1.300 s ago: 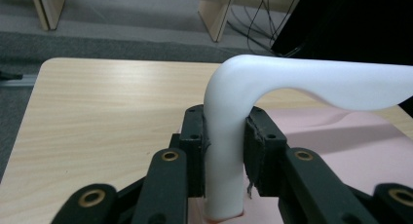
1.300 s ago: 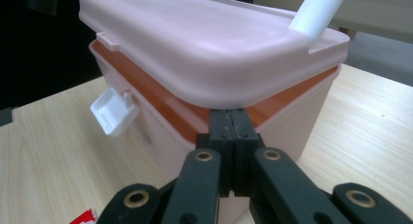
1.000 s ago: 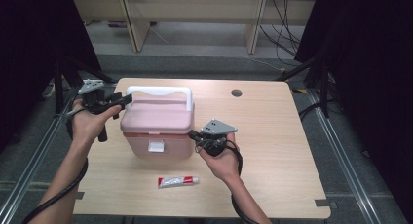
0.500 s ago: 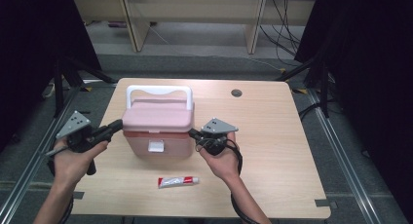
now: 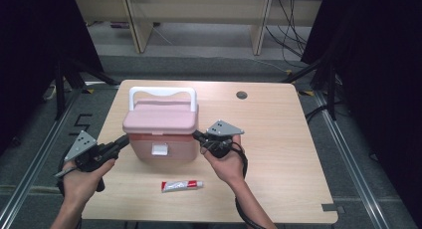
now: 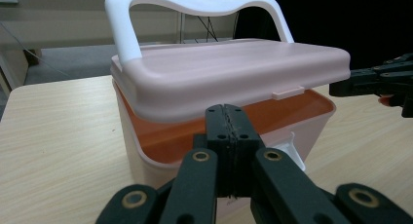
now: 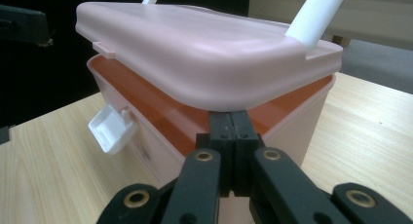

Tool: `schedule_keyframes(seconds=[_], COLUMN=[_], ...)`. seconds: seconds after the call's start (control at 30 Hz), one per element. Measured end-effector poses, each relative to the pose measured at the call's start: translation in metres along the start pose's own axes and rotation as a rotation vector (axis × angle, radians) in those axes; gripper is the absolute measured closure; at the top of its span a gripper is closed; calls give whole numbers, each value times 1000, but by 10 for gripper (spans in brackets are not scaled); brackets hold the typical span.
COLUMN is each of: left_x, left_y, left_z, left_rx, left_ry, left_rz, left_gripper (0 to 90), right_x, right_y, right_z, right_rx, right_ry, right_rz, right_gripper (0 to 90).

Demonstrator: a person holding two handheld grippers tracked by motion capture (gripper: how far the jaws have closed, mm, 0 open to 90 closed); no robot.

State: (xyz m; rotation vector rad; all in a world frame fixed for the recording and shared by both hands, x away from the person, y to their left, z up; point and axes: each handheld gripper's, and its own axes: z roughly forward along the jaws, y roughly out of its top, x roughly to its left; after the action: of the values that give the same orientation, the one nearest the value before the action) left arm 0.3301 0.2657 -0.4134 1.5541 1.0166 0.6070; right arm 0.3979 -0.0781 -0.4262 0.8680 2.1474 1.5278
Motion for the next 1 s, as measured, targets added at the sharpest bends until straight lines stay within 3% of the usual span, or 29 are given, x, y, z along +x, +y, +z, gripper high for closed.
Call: schedule_keyframes(seconds=[0.17, 0.27, 0.37, 0.63, 0.67, 0.73, 0.77, 0.83, 1.0], left_x=[1, 1, 1, -1, -1, -2, -2, -3, -6], left_y=[-5, -6, -6, -4, -4, -5, -4, -5, -6], left_z=[1, 2, 4, 8, 9, 11, 11, 13, 19], left_rx=[6, 6, 8, 3, 4, -4, -4, -7, -10], left_ry=[17, 17, 19, 17, 19, 26, 28, 35, 36], left_rz=[4, -7, 1, 11, 13, 12, 15, 23, 19], left_gripper=[893, 892, 890, 883, 881, 880, 880, 880, 884], right_x=[-1, 1, 1, 1, -1, -2, 1, -1, -2], right_y=[0, 0, -1, 2, 2, 3, 3, 4, 6], right_z=[1, 1, 3, 1, 1, 1, 0, -1, -1], right_rx=[-21, -3, -28, -30, -44, -45, -31, -41, -48], right_ry=[10, 4, 5, -3, -8, -3, 6, -6, -4], right_rz=[1, 21, 30, 30, 5, 3, 51, 7, 15], right_gripper=[900, 900, 900, 900, 900, 900, 900, 900, 900])
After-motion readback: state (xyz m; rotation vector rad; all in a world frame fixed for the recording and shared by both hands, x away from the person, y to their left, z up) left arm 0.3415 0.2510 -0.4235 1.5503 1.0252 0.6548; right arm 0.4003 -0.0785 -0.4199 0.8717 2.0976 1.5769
